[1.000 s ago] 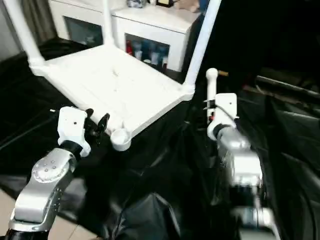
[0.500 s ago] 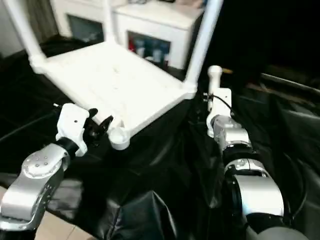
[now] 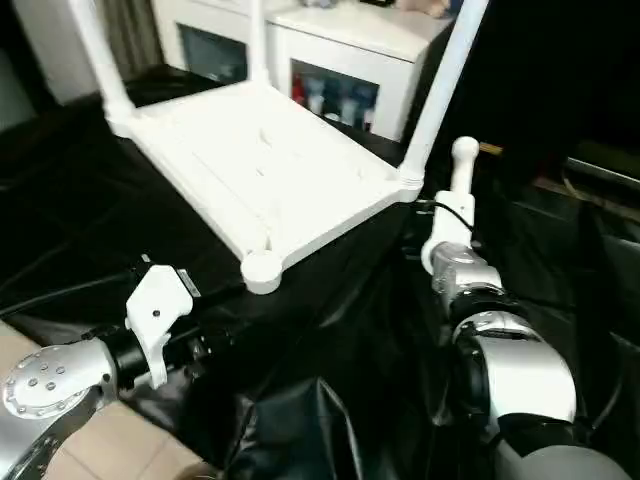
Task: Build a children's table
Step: Pick table leg
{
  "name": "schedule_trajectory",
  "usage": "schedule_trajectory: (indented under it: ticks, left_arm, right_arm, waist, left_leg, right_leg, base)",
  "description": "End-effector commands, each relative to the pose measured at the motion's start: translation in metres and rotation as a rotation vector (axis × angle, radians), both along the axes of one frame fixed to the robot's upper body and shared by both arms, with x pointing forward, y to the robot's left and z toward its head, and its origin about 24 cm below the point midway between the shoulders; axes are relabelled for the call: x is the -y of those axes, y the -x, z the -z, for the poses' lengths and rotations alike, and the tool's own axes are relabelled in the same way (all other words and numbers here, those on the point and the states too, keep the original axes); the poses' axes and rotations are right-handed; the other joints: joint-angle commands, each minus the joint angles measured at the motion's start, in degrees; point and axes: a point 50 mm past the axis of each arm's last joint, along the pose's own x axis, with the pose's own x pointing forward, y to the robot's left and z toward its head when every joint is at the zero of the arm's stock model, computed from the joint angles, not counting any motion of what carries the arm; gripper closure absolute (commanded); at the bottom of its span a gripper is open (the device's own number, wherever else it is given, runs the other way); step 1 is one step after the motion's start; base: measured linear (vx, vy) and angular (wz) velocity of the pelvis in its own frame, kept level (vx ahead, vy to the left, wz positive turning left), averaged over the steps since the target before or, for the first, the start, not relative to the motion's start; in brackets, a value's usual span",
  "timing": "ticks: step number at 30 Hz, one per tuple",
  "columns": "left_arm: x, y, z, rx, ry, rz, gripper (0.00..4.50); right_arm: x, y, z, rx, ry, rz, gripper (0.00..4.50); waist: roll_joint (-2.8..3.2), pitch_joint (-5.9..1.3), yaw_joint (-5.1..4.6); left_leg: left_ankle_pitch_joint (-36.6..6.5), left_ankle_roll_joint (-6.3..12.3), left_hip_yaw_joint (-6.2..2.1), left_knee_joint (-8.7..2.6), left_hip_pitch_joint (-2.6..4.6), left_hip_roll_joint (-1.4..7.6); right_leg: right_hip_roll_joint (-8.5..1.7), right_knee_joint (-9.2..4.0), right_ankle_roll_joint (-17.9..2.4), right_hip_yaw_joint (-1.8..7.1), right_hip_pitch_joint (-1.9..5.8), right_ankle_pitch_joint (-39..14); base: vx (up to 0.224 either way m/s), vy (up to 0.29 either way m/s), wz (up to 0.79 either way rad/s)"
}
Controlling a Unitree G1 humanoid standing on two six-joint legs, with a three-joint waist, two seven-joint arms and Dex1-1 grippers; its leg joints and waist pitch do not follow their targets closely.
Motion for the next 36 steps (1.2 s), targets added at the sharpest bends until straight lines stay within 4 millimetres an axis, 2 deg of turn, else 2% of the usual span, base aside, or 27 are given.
schedule_trajectory:
  ticks: [1, 2, 3, 6, 8, 9, 12, 16, 19, 22, 23, 27, 31, 32, 35, 36]
  left_arm:
    - [0.0, -0.002, -0.003, 0.011, -0.008, 0.013, 1.94]
    - [0.0, -0.002, -0.004, 0.01, -0.008, 0.014, 1.94]
    - [-0.001, -0.001, -0.004, 0.004, -0.013, 0.02, 1.94]
    - [-0.005, -0.005, -0.005, 0.008, -0.016, -0.012, 1.94]
    - [-0.008, -0.009, -0.005, 0.015, -0.019, -0.041, 1.94]
    - [-0.008, -0.009, -0.004, 0.015, -0.019, -0.044, 1.94]
    - [-0.009, -0.011, -0.003, 0.011, -0.022, -0.05, 1.94]
    - [-0.009, -0.01, -0.003, 0.011, -0.028, -0.046, 1.94]
    - [-0.009, -0.011, -0.003, 0.013, -0.028, -0.049, 1.94]
    - [-0.008, -0.01, -0.003, 0.013, -0.026, -0.049, 1.94]
    - [-0.007, -0.01, -0.003, 0.013, -0.025, -0.047, 1.94]
    - [-0.007, -0.011, -0.003, 0.017, -0.03, -0.045, 1.94]
    - [-0.006, -0.013, -0.004, 0.022, -0.035, -0.041, 1.94]
    - [-0.006, -0.013, -0.004, 0.024, -0.035, -0.043, 1.94]
    - [-0.006, -0.013, -0.004, 0.028, -0.038, -0.045, 1.94]
    - [-0.007, -0.013, -0.004, 0.031, -0.043, -0.048, 1.94]
  right_arm:
    - [0.008, -0.005, -0.012, 0.047, -0.014, 0.043, 0.02]
    - [0.009, -0.005, -0.013, 0.054, -0.015, 0.048, 0.02]
    - [0.011, -0.007, -0.017, 0.08, -0.022, 0.054, 0.02]
    - [0.018, -0.007, -0.023, 0.112, -0.002, 0.072, 0.02]
    - [0.022, -0.007, -0.025, 0.12, 0.003, 0.086, 0.02]
    - [0.022, -0.007, -0.024, 0.115, 0.005, 0.086, 0.02]
    - [0.025, -0.003, -0.018, 0.073, 0.006, 0.076, 0.02]
    - [0.022, 0.002, -0.007, 0.015, -0.032, 0.057, 0.02]
    - [0.021, 0.006, 0.0, -0.014, -0.068, 0.059, 0.35]
    - [0.022, 0.006, 0.001, -0.015, -0.075, 0.068, 0.38]
    - [0.022, 0.007, 0.001, -0.02, -0.075, 0.069, 0.58]
    - [0.023, 0.008, 0.002, -0.03, -0.073, 0.073, 0.96]
    - [0.024, 0.01, 0.005, -0.049, -0.082, 0.077, 1.32]
    - [0.025, 0.011, 0.007, -0.056, -0.087, 0.081, 1.42]
    - [0.025, 0.013, 0.009, -0.067, -0.096, 0.086, 1.65]
    - [0.026, 0.013, 0.01, -0.069, -0.097, 0.087, 1.86]
  waist:
    - [0.55, -3.28, 0.04]
    - [0.45, -3.32, -0.05]
    - [0.67, -3.37, -0.09]
    - [0.75, -3.38, -0.4]
    - [0.84, -3.46, -0.41]
    - [0.83, -3.5, -0.43]
    - [0.91, -3.83, -0.39]
    - [1.04, -4.09, -0.3]
    - [1.12, -4.29, -0.11]
    - [1.16, -4.49, -0.08]
    - [1.34, -4.46, -0.06]
    - [1.31, -4.27, -0.14]
    - [1.22, -4.05, -0.19]
    - [1.03, -4.03, -0.15]
    - [1.06, -3.98, -0.15]
    - [0.99, -3.99, -0.16]
  left_leg:
    - [-18.52, -2.7, -2.74, -5.74, 1.05, 4.94]
    - [-17.94, -2.4, -2.76, -5.71, 0.87, 4.89]
    - [-17.92, -2.33, -2.81, -5.69, 0.83, 4.88]
    - [-18.0, -2.07, -3.09, -5.71, 0.4, 4.84]
    - [-17.8, -1.97, -2.92, -5.59, 0.69, 4.76]
    - [-17.57, -1.9, -2.9, -5.58, 0.64, 4.73]
    - [-15.3, -1.46, -2.92, -5.65, 0.24, 4.89]
    - [-12.44, -0.95, -2.7, -5.59, 0.08, 5.05]
    - [-9.39, -0.22, -2.51, -5.44, -0.07, 5.1]
    - [-7.09, 0.27, -2.4, -5.27, -0.2, 5.1]
    - [-6.68, 0.46, -2.4, -5.25, -0.2, 5.12]
    - [-8.48, 0.22, -2.35, -5.33, -0.04, 5.14]
    - [-11.14, -0.63, -2.45, -5.48, 0.1, 5.08]
    - [-11.65, -0.83, -2.45, -5.49, 0.21, 5.09]
    - [-11.99, -1.14, -2.53, -5.54, 0.16, 5.12]
    - [-11.87, -1.14, -2.55, -5.55, 0.15, 5.12]
  right_leg:
    - [-6.78, -5.67, -7.38, 3.89, 2.03, -28.65]
    - [-6.81, -5.84, -6.67, 3.79, 2.1, -29.58]
    - [-6.74, -5.95, -6.18, 3.67, 2.01, -30.18]
    - [-6.67, -5.84, -5.76, 3.34, 2.16, -30.9]
    - [-6.45, -5.93, -5.71, 3.39, 1.8, -30.44]
    - [-6.44, -5.92, -5.82, 3.38, 1.86, -30.08]
    - [-6.35, -5.25, -7.46, 3.48, 2.21, -25.39]
    - [-6.27, -4.45, -10.16, 3.71, 2.45, -19.07]
    - [-6.31, -3.93, -12.04, 3.78, 2.72, -14.28]
    - [-6.26, -3.45, -13.1, 3.78, 2.9, -10.85]
    - [-6.2, -3.36, -13.43, 3.74, 2.87, -10.29]
    - [-6.21, -3.68, -13.38, 3.76, 2.88, -12.27]
    - [-6.29, -4.17, -12.1, 3.78, 2.81, -16.35]
    - [-6.42, -4.33, -11.68, 3.81, 2.76, -17.59]
    - [-6.46, -4.46, -10.89, 3.8, 2.71, -19.05]
    - [-6.45, -4.48, -10.71, 3.79, 2.72, -19.17]
  base:
    - [0.0, 0.0, 0.0]
    - [0.0, 0.0, 0.0]
    - [0.0, 0.0, 0.0]
    - [0.0, 0.0, 0.0]
    - [0.0, 0.0, 0.0]
    - [0.0, 0.0, 0.0]
    - [0.0, 0.0, 0.0]
    - [0.0, 0.0, 0.0]
    - [0.0, 0.0, 0.0]
    - [0.0, 0.0, 0.0]
    - [0.0, 0.0, 0.0]
    - [0.0, 0.0, 0.0]
    - [0.0, 0.0, 0.0]
    - [0.0, 0.0, 0.0]
    - [0.0, 0.0, 0.0]
    - [0.0, 0.0, 0.0]
